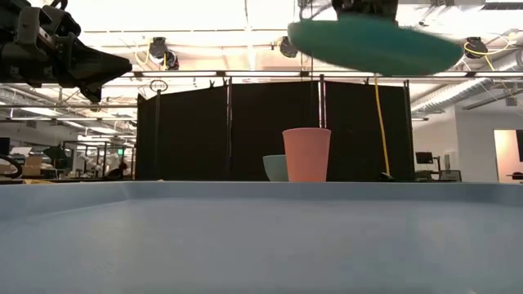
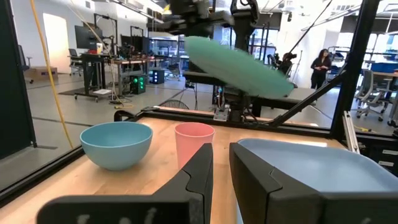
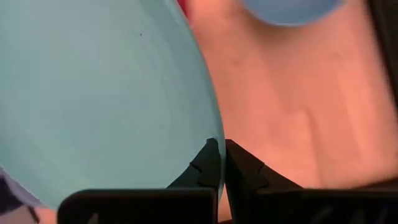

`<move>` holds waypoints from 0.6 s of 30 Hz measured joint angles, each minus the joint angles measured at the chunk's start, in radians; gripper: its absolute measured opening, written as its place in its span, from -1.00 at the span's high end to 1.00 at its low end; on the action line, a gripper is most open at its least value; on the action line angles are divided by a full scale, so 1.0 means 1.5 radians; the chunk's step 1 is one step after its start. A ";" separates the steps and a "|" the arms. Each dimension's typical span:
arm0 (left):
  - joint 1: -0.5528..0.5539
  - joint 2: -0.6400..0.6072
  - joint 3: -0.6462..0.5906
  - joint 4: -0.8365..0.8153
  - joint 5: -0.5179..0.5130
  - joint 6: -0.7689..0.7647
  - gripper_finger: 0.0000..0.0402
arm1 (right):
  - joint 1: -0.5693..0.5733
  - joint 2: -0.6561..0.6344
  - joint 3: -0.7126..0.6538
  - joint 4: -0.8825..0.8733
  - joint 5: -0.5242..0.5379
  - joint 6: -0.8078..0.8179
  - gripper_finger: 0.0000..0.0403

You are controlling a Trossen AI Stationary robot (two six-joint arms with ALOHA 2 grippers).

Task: Set up tray
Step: Put the green plate on the right side of the blue serving tray

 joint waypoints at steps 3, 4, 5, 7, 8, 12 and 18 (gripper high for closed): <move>0.000 0.000 0.000 0.000 0.000 -0.001 0.72 | 0.078 0.000 0.000 0.001 0.001 0.029 1.00; 0.000 0.000 0.000 0.000 0.000 -0.001 0.72 | 0.103 -0.001 0.000 0.002 0.001 0.036 1.00; 0.000 0.000 0.000 0.000 0.000 -0.001 0.72 | 0.128 -0.002 0.000 0.002 0.001 0.043 1.00; 0.000 0.000 0.000 0.000 0.000 -0.005 0.72 | 0.176 -0.004 0.000 0.000 0.001 0.058 1.00; 0.000 0.000 0.000 0.000 0.000 -0.010 0.72 | 0.197 -0.004 0.000 0.000 0.001 0.069 1.00; 0.000 0.000 0.000 0.000 0.000 -0.014 0.72 | 0.276 -0.003 0.000 0.001 0.003 0.119 1.00; 0.000 0.000 0.000 0.000 0.000 -0.014 0.72 | 0.364 -0.003 -0.007 0.017 0.023 0.205 1.00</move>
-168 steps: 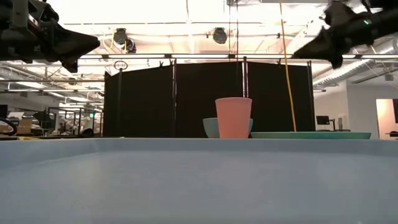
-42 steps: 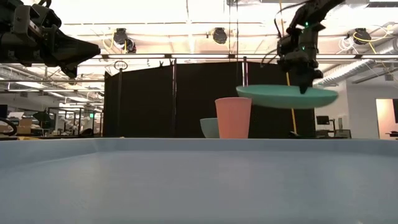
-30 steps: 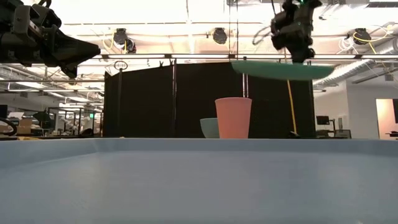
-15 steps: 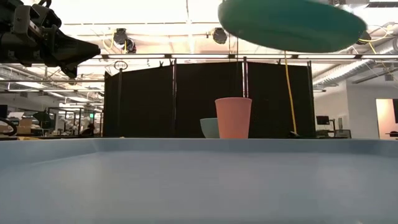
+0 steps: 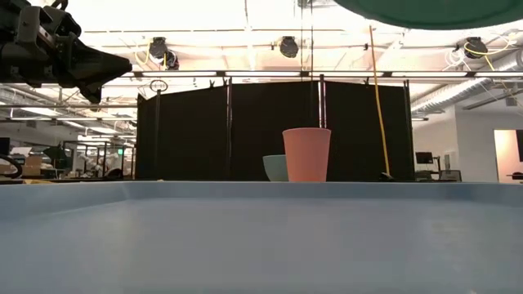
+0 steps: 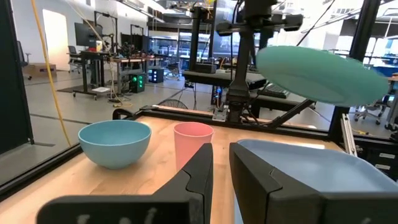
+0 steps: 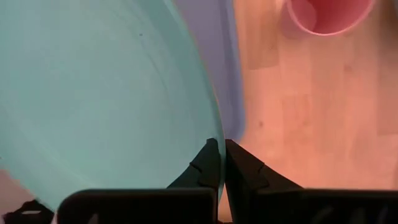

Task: Set up tray
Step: Put the green plate on the right side of the blue serving tray

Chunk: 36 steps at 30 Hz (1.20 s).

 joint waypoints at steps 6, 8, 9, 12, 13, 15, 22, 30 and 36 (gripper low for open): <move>0.000 0.000 0.000 0.000 0.000 -0.003 0.72 | 0.058 0.000 -0.067 0.084 0.007 0.066 1.00; 0.000 0.000 0.000 0.000 0.000 -0.013 0.72 | 0.075 0.000 -0.108 0.127 0.019 0.073 1.00; 0.000 0.000 0.000 0.000 0.000 -0.015 0.72 | 0.082 0.000 -0.130 0.150 0.020 0.077 1.00; 0.000 0.000 0.000 0.000 0.001 -0.017 0.72 | 0.100 0.000 -0.199 0.231 0.018 0.086 1.00; 0.000 0.000 0.000 0.000 0.001 -0.017 0.72 | 0.104 0.000 -0.219 0.250 0.015 0.090 1.00; 0.000 0.000 0.000 0.000 0.001 -0.017 0.72 | 0.109 0.001 -0.255 0.271 0.011 0.100 1.00; 0.000 0.000 0.000 0.000 0.001 -0.017 0.72 | 0.107 0.001 -0.353 0.327 -0.003 0.157 1.00; 0.000 0.000 0.000 0.000 0.001 -0.017 0.72 | 0.107 0.001 -0.412 0.356 -0.002 0.192 1.00; 0.000 0.000 0.000 0.000 0.001 -0.016 0.72 | 0.107 0.028 -0.423 0.381 -0.005 0.210 1.00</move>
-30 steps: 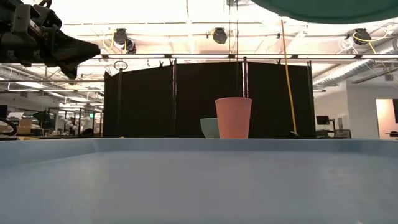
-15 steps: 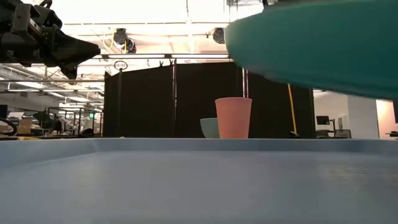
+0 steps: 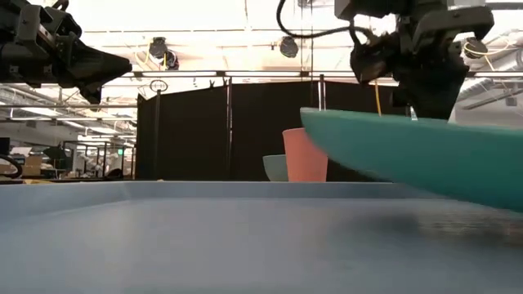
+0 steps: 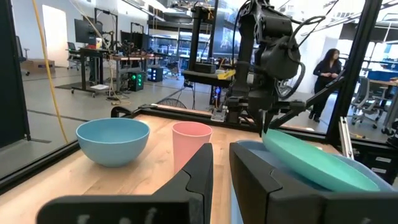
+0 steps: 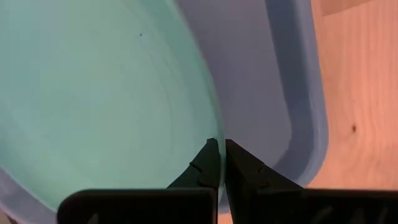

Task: Set up tray
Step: Put the green plate on the right side of the blue serving tray

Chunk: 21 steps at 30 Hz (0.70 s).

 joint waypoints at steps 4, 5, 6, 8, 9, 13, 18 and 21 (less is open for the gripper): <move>0.000 0.000 0.000 -0.001 0.000 0.000 0.72 | 0.000 0.023 0.000 0.002 -0.002 -0.001 1.00; 0.000 0.000 0.000 -0.001 0.000 0.000 0.72 | 0.000 0.029 0.000 0.004 -0.002 -0.003 1.00; 0.000 0.000 0.000 -0.001 0.000 0.000 0.72 | 0.000 0.033 0.000 0.004 -0.002 -0.005 1.00; 0.000 0.000 0.000 -0.002 0.000 0.001 0.72 | 0.000 0.043 0.000 0.007 -0.004 -0.007 1.00; 0.000 0.000 0.000 -0.001 0.000 0.001 0.72 | 0.000 0.047 0.000 0.007 -0.004 -0.010 1.00; 0.000 0.000 0.000 -0.002 0.000 0.001 0.72 | -0.001 0.057 0.000 0.006 -0.003 -0.012 1.00; 0.000 0.000 0.000 -0.002 0.000 0.001 0.72 | -0.007 0.057 0.000 0.016 -0.001 -0.034 0.95; 0.000 0.000 0.000 -0.002 0.001 0.001 0.72 | -0.008 0.057 0.000 0.017 0.002 -0.041 0.89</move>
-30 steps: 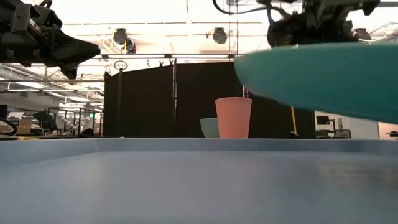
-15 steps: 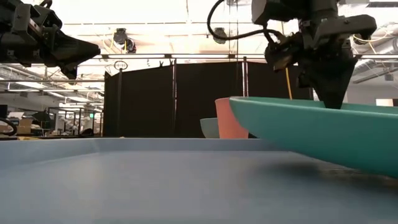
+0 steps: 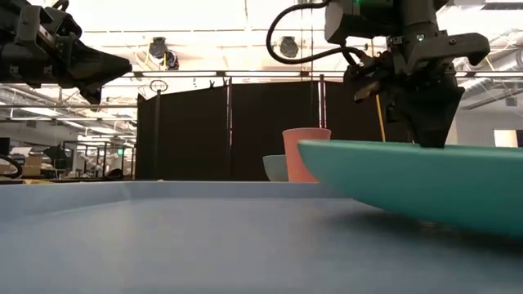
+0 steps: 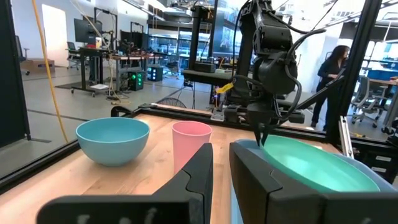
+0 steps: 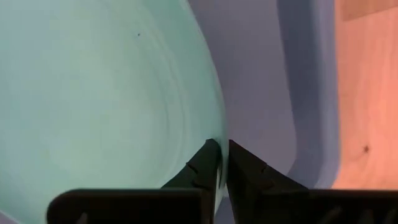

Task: Set up tray
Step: Put the green plate on the right side of the blue serving tray, then put the blue bowl on top of the green plate

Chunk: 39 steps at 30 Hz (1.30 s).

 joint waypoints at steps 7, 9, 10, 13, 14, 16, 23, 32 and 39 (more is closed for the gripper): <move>0.000 0.000 0.000 -0.001 0.000 0.000 0.72 | 0.000 0.000 0.000 -0.001 0.001 -0.004 0.76; 0.000 0.000 0.000 -0.001 0.000 0.000 0.72 | 0.000 0.000 0.000 0.000 0.001 -0.004 0.72; 0.000 0.000 0.000 -0.001 0.000 0.000 0.72 | 0.000 0.000 0.000 0.002 0.001 -0.006 0.69; 0.000 0.000 0.000 -0.001 0.000 0.000 0.72 | 0.000 0.000 0.000 0.005 0.006 -0.028 0.62; 0.000 0.000 0.000 -0.001 0.000 0.000 0.72 | 0.000 0.000 0.000 0.005 0.015 -0.036 0.60; 0.000 0.000 0.000 -0.001 0.000 0.000 0.72 | -0.003 -0.005 0.000 0.005 0.024 -0.059 0.56; 0.000 0.000 0.000 -0.002 0.001 0.000 0.72 | -0.014 -0.118 0.011 0.045 0.099 -0.209 0.62; 0.000 0.000 0.000 -0.016 0.000 0.000 0.72 | -0.018 -0.374 -0.059 0.250 0.069 -0.389 0.96; 0.000 0.000 0.000 -0.025 0.001 -0.044 0.72 | -0.037 -0.604 -0.226 0.440 0.065 -0.369 0.99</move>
